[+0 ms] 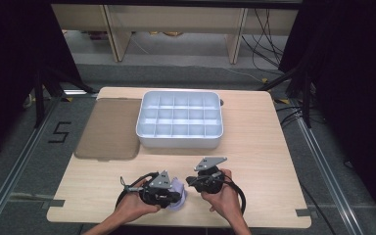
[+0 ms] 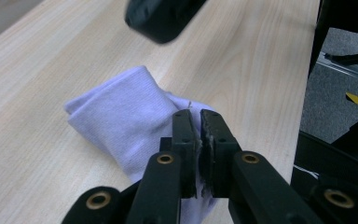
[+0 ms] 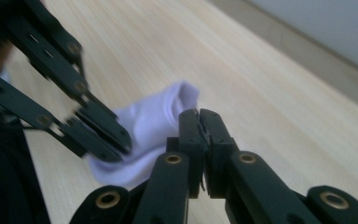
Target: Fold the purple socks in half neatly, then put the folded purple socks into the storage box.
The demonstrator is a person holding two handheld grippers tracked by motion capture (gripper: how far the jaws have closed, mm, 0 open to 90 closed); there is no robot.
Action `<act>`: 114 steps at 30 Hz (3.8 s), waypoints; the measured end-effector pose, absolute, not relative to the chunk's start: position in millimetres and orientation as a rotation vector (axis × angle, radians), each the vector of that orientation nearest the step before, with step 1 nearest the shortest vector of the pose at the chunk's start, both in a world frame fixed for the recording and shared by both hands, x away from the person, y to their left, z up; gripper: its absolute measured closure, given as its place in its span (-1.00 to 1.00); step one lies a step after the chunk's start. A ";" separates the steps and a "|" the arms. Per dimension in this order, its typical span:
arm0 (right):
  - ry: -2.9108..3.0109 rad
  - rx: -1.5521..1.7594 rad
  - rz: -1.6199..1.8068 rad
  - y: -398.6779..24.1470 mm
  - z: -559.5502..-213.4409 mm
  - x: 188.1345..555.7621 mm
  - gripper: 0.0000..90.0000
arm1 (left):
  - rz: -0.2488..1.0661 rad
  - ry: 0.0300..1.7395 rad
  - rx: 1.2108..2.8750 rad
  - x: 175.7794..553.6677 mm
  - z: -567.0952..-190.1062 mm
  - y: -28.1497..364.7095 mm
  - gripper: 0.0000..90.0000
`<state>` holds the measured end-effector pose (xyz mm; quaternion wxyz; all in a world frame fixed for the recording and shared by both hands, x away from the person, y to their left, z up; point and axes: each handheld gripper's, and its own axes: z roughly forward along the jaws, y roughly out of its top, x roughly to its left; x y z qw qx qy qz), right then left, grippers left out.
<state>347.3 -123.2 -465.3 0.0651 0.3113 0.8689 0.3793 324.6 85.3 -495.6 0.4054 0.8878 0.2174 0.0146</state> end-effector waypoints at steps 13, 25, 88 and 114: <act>2.747 0.886 1.036 -95.3 -483.6 353.7 0.99 | 0.026 0.541 2.223 323.2 -495.2 85.6 0.79; 2.745 0.917 1.039 -98.7 -484.3 351.3 0.99 | 0.016 0.593 2.228 316.1 -496.6 101.3 0.88; 2.794 1.129 1.160 -104.5 -502.3 355.0 0.62 | 0.036 0.723 2.135 313.0 -493.7 156.4 0.10; 2.746 0.955 1.145 -100.0 -468.4 340.5 0.64 | 0.133 0.847 2.160 317.4 -504.8 176.8 -0.35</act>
